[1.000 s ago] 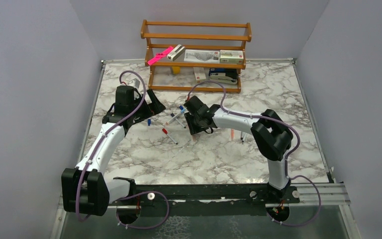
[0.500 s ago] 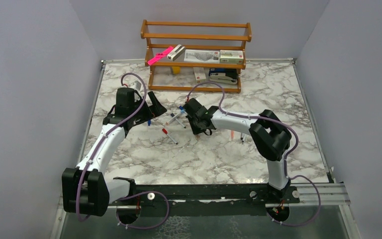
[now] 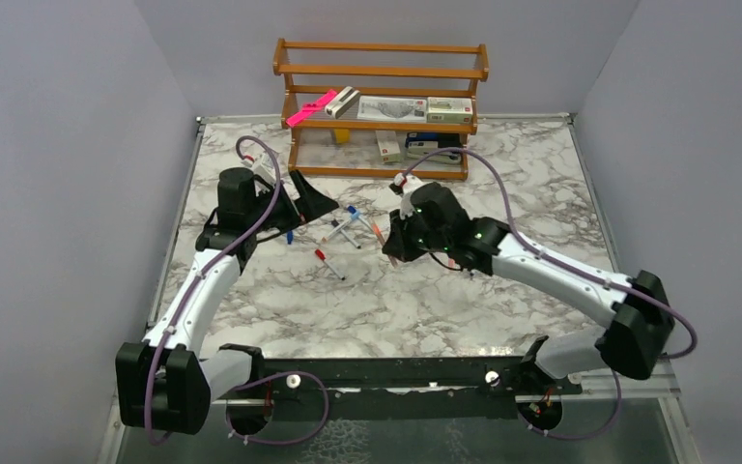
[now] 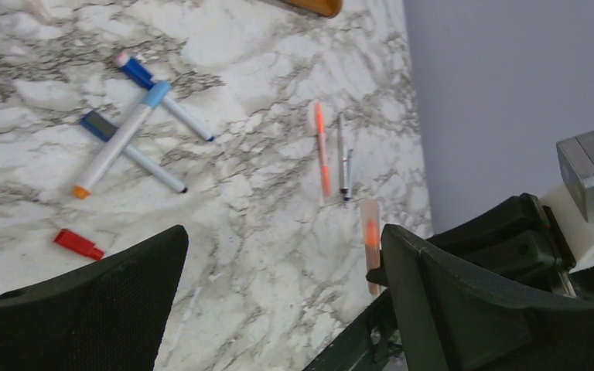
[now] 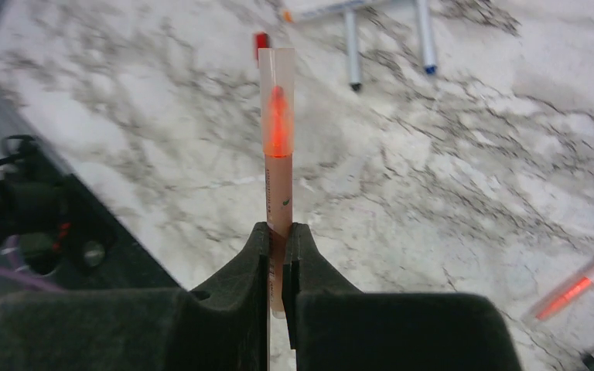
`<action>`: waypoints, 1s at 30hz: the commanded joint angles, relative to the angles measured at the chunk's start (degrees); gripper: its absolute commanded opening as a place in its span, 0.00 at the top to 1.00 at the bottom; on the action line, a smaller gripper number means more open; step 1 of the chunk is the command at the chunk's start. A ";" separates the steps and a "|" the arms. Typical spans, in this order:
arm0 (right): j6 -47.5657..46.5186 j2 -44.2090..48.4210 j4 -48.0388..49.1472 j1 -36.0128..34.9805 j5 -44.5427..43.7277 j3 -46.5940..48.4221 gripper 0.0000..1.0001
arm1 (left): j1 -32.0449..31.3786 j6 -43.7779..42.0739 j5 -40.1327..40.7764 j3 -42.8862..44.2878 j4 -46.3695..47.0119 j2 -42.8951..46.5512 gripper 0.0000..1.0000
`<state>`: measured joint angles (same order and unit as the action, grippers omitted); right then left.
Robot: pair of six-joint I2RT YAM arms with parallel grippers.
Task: Open the pen caps
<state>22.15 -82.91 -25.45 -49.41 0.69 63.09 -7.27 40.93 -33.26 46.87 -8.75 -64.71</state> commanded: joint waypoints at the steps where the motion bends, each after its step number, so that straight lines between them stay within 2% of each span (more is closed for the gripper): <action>1: -0.12 8.65 7.48 1.30 13.28 -4.72 0.99 | -1.05 9.06 -7.68 -1.63 10.43 3.65 0.01; 5: 1.66 13.87 12.25 3.22 21.54 -7.87 0.99 | -2.56 16.42 -8.29 -3.36 19.20 6.17 0.01; 8: 3.06 15.66 14.91 4.25 25.44 -8.96 0.99 | -5.32 19.26 -6.90 -3.67 22.49 6.44 0.01; 14: 5.85 14.99 18.07 4.78 27.39 -8.60 0.99 | -14.63 18.55 -0.28 -2.44 22.91 4.53 0.01; 21: 8.47 13.55 20.31 5.12 28.45 -7.64 0.99 | -19.58 17.86 5.50 -3.20 23.40 3.35 0.02; 26: 9.52 13.78 20.79 5.13 27.41 -8.11 0.99 | -21.23 17.69 6.75 -2.95 23.87 2.61 0.15; 30: 10.05 14.31 20.65 5.30 26.07 -8.44 0.99 | -21.96 17.53 7.10 -2.76 24.00 2.40 0.36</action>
<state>30.89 -69.12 -6.94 -44.51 27.07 54.06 -28.45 58.83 -28.47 43.79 12.86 -62.11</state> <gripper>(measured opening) 0.048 0.723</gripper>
